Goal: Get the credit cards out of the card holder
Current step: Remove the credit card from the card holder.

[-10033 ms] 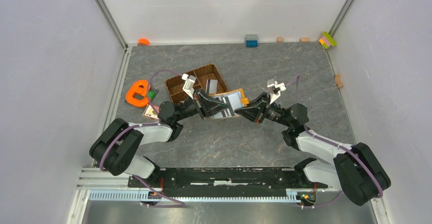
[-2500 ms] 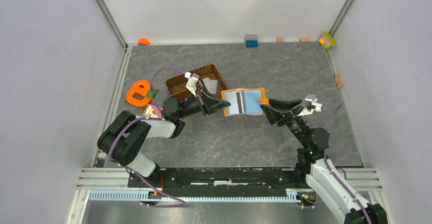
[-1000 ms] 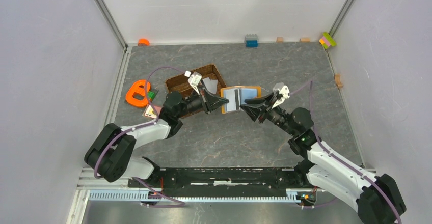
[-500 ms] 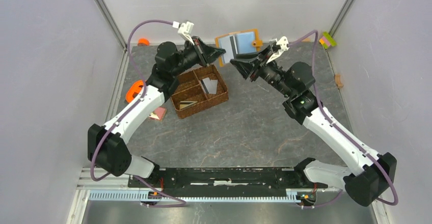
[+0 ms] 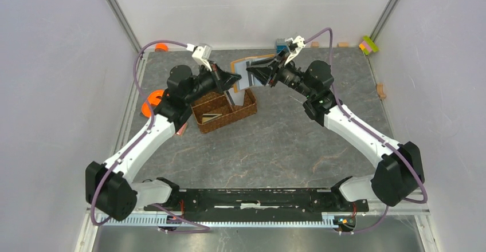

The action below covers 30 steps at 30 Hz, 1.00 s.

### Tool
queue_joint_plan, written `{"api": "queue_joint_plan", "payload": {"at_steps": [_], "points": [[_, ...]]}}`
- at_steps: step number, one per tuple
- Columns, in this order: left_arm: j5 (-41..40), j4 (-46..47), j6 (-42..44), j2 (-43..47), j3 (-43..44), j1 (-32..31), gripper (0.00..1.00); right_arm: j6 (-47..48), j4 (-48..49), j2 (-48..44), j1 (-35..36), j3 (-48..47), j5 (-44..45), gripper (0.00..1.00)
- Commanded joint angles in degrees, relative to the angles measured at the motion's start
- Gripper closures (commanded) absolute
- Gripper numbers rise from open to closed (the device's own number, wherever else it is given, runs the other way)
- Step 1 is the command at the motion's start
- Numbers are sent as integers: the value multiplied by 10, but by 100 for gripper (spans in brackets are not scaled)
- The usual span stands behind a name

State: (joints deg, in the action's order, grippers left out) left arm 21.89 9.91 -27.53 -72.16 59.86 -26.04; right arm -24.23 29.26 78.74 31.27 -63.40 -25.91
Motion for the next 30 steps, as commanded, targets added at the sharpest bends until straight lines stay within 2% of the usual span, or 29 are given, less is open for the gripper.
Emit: {"api": "queue_joint_plan", "payload": {"at_steps": [1, 4, 8, 14, 19, 24, 30], "points": [[1, 47, 16, 47, -44, 1, 98, -46, 69, -26, 1, 27, -40, 63], [23, 100, 0, 60, -88, 1, 98, -44, 53, -45, 1, 66, -39, 63], [33, 117, -15, 67, -107, 1, 98, -20, 40, -74, 0, 123, -22, 62], [56, 147, -31, 65, -122, 1, 98, 37, -28, -69, -9, 116, -61, 65], [93, 172, -59, 42, -110, 1, 98, 13, 5, -77, -38, 149, -80, 67], [108, 152, -60, 67, -113, 1, 98, -18, 46, -71, -54, 177, -96, 67], [158, 178, -77, 93, -132, 1, 98, -77, 117, -56, -59, 189, -150, 69]]}}
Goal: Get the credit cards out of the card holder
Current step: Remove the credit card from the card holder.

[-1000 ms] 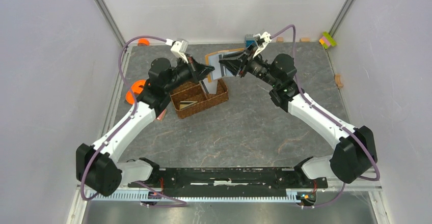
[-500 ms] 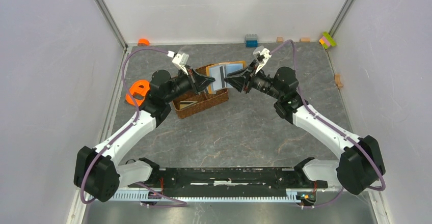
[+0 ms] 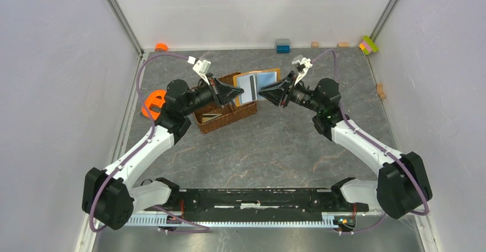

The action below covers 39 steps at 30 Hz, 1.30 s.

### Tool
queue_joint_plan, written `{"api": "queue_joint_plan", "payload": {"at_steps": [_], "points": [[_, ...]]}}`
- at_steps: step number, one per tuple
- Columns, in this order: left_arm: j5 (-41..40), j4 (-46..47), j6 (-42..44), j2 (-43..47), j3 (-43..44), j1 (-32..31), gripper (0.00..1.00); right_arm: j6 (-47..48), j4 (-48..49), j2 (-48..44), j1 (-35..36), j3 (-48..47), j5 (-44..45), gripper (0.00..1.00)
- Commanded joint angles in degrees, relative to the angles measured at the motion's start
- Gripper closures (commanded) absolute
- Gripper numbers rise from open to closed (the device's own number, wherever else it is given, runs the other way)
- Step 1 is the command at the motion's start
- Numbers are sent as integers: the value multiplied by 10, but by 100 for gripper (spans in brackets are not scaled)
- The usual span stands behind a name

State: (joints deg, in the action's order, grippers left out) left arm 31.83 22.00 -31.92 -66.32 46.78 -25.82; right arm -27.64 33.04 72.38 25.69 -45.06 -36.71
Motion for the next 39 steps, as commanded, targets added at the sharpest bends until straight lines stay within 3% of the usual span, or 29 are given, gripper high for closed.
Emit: {"api": "queue_joint_plan", "payload": {"at_steps": [1, 5, 12, 16, 27, 36, 39], "points": [[62, 61, -35, 37, -3, -1, 98, -52, 91, 9, -3, 8, -49, 69], [64, 59, -35, 36, -3, -1, 98, -70, 117, 4, -3, 19, -61, 70], [3, 27, -12, 39, -8, -1, 98, -37, 80, -57, -3, 43, -18, 67], [32, 45, -26, 23, -3, -1, 98, -40, 82, -53, -1, 42, -21, 58], [71, 81, -44, -11, 3, -1, 98, -44, 90, -15, 9, 27, -23, 53], [88, 111, -62, -14, -5, -2, 98, -11, 37, -12, 9, 21, 55, 53], [100, 127, -73, -17, -7, -2, 98, -12, 38, -9, 10, 18, 42, 58]]}}
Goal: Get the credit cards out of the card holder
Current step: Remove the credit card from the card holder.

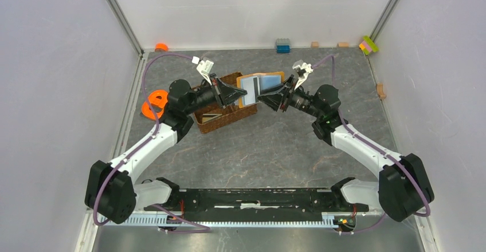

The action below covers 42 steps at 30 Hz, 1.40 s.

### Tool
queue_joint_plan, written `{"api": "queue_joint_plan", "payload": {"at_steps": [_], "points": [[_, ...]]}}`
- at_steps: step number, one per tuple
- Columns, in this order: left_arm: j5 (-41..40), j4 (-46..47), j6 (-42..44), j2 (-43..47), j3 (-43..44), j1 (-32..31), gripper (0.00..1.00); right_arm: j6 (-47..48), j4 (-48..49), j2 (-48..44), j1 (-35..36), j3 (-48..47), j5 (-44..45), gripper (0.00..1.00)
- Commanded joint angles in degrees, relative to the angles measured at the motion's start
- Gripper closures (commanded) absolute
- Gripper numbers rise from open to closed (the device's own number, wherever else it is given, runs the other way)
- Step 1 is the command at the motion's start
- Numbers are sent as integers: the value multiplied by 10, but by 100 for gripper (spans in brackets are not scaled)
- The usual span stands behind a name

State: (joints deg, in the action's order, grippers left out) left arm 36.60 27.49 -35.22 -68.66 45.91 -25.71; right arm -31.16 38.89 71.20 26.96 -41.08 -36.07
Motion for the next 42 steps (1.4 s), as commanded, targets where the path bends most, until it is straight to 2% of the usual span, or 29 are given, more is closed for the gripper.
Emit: {"api": "queue_joint_plan", "payload": {"at_steps": [1, 8, 13, 19, 23, 25, 28, 32, 37, 42], "points": [[60, 82, -47, 3, 2, -2, 98, 16, -10, 7, -3, -22, 24, 61], [81, 112, -66, -11, 1, -3, 98, -65, 103, 23, -3, -7, -66, 73], [71, 101, -56, -9, 2, -2, 98, -80, 128, 15, -3, 2, -83, 76], [67, 100, -53, -23, 8, -3, 98, -148, 225, 26, -4, 16, -122, 79], [66, 103, -52, -31, 9, -3, 98, -153, 232, 30, -5, 16, -123, 79], [66, 103, -51, -33, 10, -1, 97, -147, 226, 29, -5, 16, -118, 79], [77, 114, -61, -37, 11, -2, 98, -68, 107, 15, -6, 0, -65, 66], [94, 144, -81, -36, 5, -1, 98, 8, -3, -10, -6, -7, 29, 60], [103, 162, -95, -39, 3, -1, 98, 31, -33, -18, -8, -8, 69, 54], [135, 225, -141, -63, 4, -2, 98, 19, -15, -6, -8, -11, 42, 52]]}}
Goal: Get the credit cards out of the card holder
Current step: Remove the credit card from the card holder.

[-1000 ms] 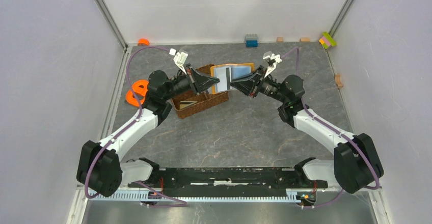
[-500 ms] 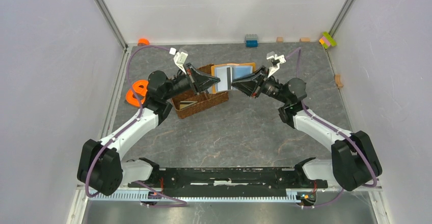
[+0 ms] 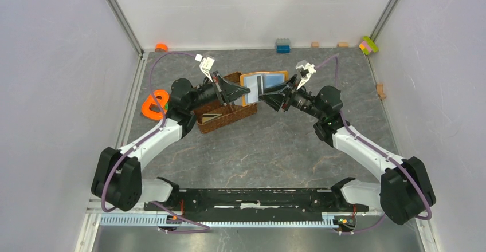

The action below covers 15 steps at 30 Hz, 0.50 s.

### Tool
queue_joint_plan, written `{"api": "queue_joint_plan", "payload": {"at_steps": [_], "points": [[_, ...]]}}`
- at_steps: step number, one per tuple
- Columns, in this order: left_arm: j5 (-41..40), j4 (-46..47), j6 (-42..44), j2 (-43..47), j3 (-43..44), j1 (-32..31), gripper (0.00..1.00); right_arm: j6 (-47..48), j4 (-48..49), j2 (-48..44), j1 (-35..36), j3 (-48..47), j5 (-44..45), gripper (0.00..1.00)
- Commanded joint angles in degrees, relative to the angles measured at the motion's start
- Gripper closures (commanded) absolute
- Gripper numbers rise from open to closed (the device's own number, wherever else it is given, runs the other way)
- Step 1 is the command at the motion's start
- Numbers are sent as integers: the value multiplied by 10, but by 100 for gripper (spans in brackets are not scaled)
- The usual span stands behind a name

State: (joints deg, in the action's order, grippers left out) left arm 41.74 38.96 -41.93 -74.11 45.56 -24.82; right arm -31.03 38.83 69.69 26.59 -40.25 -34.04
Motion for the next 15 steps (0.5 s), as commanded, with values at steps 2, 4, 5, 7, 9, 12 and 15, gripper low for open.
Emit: {"api": "queue_joint_plan", "payload": {"at_steps": [2, 4, 5, 7, 9, 12, 15], "points": [[95, 138, -94, -18, 9, -10, 98, -1, 9, 19, -4, -19, -11, 52], [100, 144, -101, -24, 10, -11, 98, -19, 31, 26, -4, -19, -34, 51], [99, 143, -100, -24, 10, -11, 98, -27, 41, 27, -4, -17, -42, 51], [97, 137, -95, -23, 10, -9, 98, -38, 56, 24, -5, -13, -54, 52], [87, 111, -75, -18, 12, -8, 98, -51, 76, 18, -5, -5, -65, 59], [63, 73, -49, -15, 14, -4, 98, -73, 106, 9, -10, 7, -81, 69], [55, 75, -48, -23, 13, 5, 98, -101, 148, 4, -15, 20, -97, 76]]}}
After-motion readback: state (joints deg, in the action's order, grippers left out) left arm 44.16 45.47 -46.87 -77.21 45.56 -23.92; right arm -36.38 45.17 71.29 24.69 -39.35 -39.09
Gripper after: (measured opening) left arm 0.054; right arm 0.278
